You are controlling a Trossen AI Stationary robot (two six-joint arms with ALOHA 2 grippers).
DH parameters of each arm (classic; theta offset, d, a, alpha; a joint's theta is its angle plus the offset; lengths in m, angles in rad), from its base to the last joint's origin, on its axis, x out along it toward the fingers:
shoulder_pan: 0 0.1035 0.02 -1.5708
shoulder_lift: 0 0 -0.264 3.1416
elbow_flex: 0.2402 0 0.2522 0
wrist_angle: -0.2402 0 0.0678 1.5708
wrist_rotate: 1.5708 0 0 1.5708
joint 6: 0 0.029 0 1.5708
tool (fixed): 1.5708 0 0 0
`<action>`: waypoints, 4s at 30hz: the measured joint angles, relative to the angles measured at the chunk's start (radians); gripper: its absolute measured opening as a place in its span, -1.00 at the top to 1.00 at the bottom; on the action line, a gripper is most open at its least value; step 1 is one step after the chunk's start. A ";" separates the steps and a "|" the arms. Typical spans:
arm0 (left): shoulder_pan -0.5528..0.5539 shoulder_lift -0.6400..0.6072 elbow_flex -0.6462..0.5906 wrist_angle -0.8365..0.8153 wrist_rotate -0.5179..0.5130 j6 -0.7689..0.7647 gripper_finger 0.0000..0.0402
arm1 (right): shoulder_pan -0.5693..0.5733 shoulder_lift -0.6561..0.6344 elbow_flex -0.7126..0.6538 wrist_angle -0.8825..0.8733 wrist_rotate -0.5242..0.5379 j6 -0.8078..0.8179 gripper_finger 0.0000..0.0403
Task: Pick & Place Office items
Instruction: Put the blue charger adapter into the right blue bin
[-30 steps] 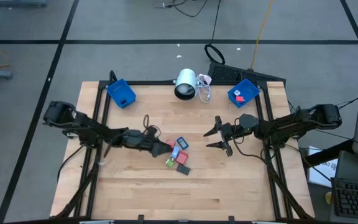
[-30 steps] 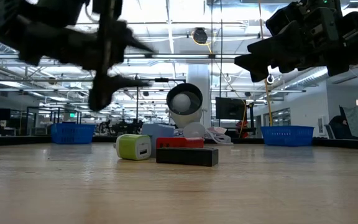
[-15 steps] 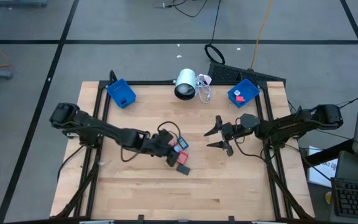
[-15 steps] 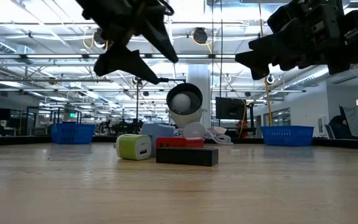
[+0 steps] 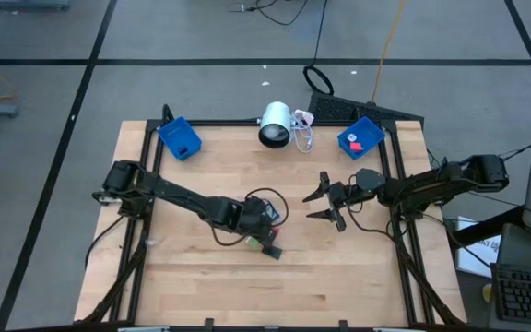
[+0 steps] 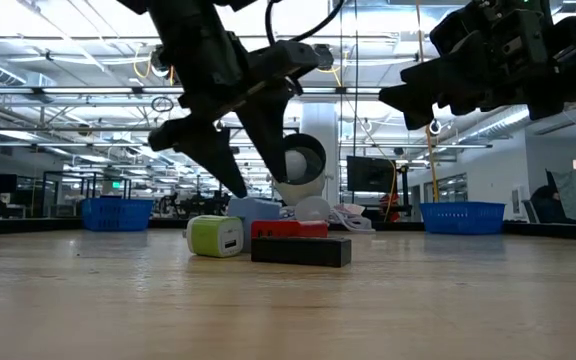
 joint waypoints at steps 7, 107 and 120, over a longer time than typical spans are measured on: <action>-0.009 0.021 0.003 -0.027 0.008 -0.052 -0.19 | 0.000 0.000 0.000 0.001 0.000 0.000 -0.05; 0.374 -1.229 -1.257 1.320 0.264 0.927 0.39 | -0.118 0.000 0.000 0.045 0.106 0.060 -0.05; 0.386 -1.417 -1.256 0.972 0.135 0.903 0.39 | -0.210 0.000 0.000 0.045 0.102 0.052 -0.05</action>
